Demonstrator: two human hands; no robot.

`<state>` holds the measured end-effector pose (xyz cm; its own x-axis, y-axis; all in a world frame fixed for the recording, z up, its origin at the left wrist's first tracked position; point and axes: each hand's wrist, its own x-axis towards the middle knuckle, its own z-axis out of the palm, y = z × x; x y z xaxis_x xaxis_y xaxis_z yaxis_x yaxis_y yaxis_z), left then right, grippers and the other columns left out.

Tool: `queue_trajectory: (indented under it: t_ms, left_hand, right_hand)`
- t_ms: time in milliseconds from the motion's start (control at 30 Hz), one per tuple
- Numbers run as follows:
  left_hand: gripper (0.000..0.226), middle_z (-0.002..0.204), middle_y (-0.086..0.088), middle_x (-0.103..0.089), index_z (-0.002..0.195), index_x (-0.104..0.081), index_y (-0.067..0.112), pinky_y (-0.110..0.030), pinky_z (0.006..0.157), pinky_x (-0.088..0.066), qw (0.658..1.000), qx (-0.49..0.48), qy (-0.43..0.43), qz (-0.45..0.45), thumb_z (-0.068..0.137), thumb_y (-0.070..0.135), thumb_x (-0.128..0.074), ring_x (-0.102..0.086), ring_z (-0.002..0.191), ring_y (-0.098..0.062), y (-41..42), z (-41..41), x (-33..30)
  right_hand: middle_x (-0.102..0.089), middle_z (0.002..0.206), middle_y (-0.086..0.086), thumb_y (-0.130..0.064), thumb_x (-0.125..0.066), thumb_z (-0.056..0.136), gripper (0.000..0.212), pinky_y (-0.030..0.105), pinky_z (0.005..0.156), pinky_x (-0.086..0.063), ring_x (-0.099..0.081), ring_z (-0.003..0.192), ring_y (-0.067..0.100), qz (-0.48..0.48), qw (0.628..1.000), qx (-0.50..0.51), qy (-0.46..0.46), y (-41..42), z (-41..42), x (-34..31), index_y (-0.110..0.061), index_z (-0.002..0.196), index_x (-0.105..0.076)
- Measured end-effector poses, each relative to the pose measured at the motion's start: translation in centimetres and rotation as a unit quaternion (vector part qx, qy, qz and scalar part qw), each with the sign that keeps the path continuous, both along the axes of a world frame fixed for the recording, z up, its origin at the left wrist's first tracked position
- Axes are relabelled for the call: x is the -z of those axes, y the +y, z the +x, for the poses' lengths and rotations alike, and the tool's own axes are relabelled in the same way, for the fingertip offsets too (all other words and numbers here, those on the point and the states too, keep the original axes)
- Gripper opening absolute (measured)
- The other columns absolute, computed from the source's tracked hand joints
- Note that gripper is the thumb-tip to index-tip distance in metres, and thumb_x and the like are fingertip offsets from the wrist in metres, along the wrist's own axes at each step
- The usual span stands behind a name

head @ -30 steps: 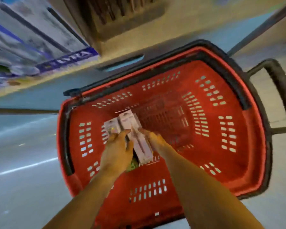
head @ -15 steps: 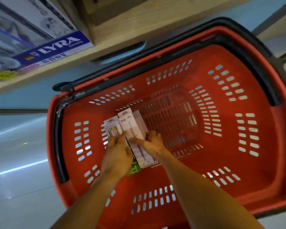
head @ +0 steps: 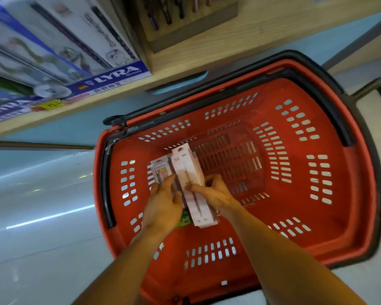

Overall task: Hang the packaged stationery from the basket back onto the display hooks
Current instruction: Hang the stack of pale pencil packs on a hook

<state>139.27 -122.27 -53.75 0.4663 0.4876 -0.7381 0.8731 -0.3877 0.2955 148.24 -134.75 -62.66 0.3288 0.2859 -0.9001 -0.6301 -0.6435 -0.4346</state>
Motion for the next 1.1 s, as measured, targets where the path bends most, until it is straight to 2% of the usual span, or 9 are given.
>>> queue_trajectory:
  t_ms: [100,267,400,500,600,667,867,967,1100]
  left_hand:
    - [0.047,0.137,-0.006,-0.059,0.151,-0.042,0.037,-0.045,0.099,-0.057,1.0,-0.021,-0.016,-0.004,0.105,0.04,-0.049,-0.067,0.114,-0.026,-0.1,0.0,-5.0]
    - [0.048,0.149,0.005,-0.056,0.151,-0.044,0.035,-0.041,0.103,-0.055,0.994,-0.047,-0.057,-0.085,0.106,0.051,-0.045,-0.063,0.128,-0.02,-1.4,0.8,-19.3]
    - [0.073,0.14,0.01,-0.062,0.146,-0.049,0.039,-0.04,0.109,-0.051,0.972,-0.118,-0.099,-0.176,0.087,0.08,-0.049,-0.063,0.123,-0.016,-2.2,2.2,-33.9]
    - [0.095,0.127,0.009,-0.067,0.144,-0.051,0.035,-0.035,0.097,-0.055,0.94,-0.166,-0.15,-0.258,0.069,0.091,-0.059,-0.068,0.114,-0.02,-2.0,3.7,-45.4]
    - [0.076,0.142,0.005,-0.062,0.143,-0.054,0.028,-0.02,0.092,-0.052,0.917,-0.158,-0.222,-0.29,0.085,0.076,-0.061,-0.056,0.137,-0.025,-0.4,6.3,-57.1]
    - [0.059,0.157,-0.008,-0.049,0.153,-0.044,0.014,-0.03,0.107,-0.043,0.906,-0.119,-0.277,-0.298,0.105,0.047,-0.051,-0.045,0.146,-0.029,1.2,6.3,-64.4]
    - [0.086,0.112,0.012,-0.079,0.145,-0.048,0.025,-0.045,0.07,-0.064,0.806,-0.102,-0.474,-0.339,0.073,0.055,-0.085,-0.077,0.102,-0.018,3.9,7.3,-85.1]
    - [0.104,0.134,-0.01,-0.071,0.148,-0.051,0.026,-0.073,0.098,-0.049,0.758,-0.065,-0.574,-0.303,0.06,0.06,-0.094,-0.064,0.123,-0.045,5.0,8.6,-93.1]
    - [0.089,0.115,-0.011,-0.075,0.135,-0.064,0.033,-0.053,0.078,-0.058,0.715,-0.03,-0.643,-0.273,0.056,0.057,-0.097,-0.069,0.095,-0.036,6.3,8.8,-102.0]
  right_hand:
    - [-0.067,0.111,0.006,-0.039,-0.091,0.071,0.06,0.038,0.082,-0.06,-0.07,0.096,0.02,0.008,0.999,0.043,-0.002,-2.6,1.4,-6.5,-0.016,0.109,-0.051]
    - [-0.076,0.107,0.008,-0.057,-0.088,0.056,0.084,0.052,0.087,-0.061,-0.076,0.093,0.026,0.014,0.996,0.089,0.005,-6.9,4.1,-24.8,-0.014,0.121,-0.056]
    - [-0.08,0.09,0.003,-0.047,-0.082,0.074,0.055,0.039,0.075,-0.058,-0.077,0.081,0.023,0.076,0.99,0.114,-0.021,-7.3,5.3,-42.2,-0.013,0.115,-0.066]
    - [-0.079,0.104,0.013,-0.042,-0.082,0.074,0.06,0.046,0.088,-0.059,-0.075,0.095,0.032,0.146,0.979,0.14,-0.034,-5.7,5.8,-54.8,-0.009,0.122,-0.07]
    - [-0.074,0.121,0.016,-0.055,-0.088,0.065,0.078,0.055,0.103,-0.051,-0.069,0.113,0.038,0.222,0.961,0.152,-0.065,-2.6,7.1,-66.7,-0.014,0.128,-0.069]
    - [-0.071,0.127,0.015,-0.06,-0.093,0.055,0.092,0.058,0.108,-0.047,-0.067,0.118,0.039,0.274,0.944,0.157,-0.093,-0.3,8.5,-74.6,-0.015,0.131,-0.068]
    - [-0.077,0.11,0.014,-0.032,-0.079,0.076,0.02,0.048,0.091,-0.059,-0.075,0.097,0.031,0.477,0.859,0.098,-0.16,3.8,10.3,-98.8,-0.021,0.092,-0.083]
    - [-0.073,0.123,0.016,-0.047,-0.088,0.068,0.051,0.055,0.1,-0.053,-0.07,0.113,0.037,0.538,0.81,0.059,-0.225,5.2,10.3,-106.8,-0.02,0.109,-0.08]
    - [-0.073,0.122,0.018,-0.046,-0.075,0.078,0.056,0.059,0.104,-0.051,-0.069,0.115,0.04,0.576,0.761,0.052,-0.294,6.2,9.5,-115.6,-0.012,0.122,-0.071]
